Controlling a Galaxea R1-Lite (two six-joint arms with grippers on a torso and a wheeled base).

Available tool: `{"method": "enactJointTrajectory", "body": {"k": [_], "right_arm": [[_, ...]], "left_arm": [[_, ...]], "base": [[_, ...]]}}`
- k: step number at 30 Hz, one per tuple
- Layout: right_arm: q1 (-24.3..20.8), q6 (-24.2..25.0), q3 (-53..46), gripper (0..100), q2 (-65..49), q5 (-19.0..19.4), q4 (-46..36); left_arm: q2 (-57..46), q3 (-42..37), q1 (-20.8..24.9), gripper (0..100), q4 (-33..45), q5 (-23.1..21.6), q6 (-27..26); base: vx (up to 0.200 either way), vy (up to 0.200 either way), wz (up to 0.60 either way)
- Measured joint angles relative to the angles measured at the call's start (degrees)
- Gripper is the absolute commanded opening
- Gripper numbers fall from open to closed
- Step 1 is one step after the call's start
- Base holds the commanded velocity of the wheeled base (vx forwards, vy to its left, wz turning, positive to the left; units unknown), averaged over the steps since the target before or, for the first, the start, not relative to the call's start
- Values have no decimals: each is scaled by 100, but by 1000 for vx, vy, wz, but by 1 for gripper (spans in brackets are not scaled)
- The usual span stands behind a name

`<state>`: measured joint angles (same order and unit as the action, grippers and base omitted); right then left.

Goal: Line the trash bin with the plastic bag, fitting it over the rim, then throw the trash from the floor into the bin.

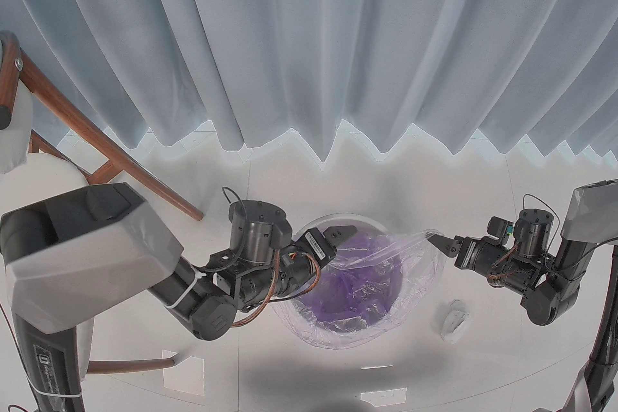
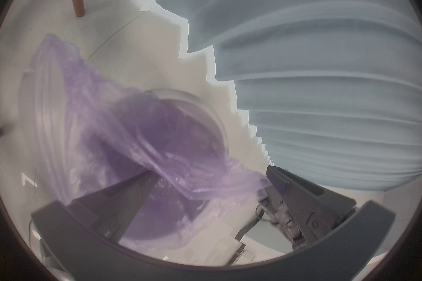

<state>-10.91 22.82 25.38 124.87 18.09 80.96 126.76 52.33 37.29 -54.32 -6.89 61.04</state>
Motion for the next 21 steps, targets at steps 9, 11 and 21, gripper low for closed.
{"method": "enactJointTrajectory", "body": {"k": [9,11,21], "right_arm": [[5,4,-69,100,140,-11,505],[5,11,-74,100,154,-11,594],[-6,-16,-408,100,60,24,805]], "left_arm": [[720,686,-133,0,38,299,222],[786,745,-151,0,33,312,229],[607,1263,-174,0,62,268,177]], "base": [[0,0,0],[0,0,0],[0,0,0]]}}
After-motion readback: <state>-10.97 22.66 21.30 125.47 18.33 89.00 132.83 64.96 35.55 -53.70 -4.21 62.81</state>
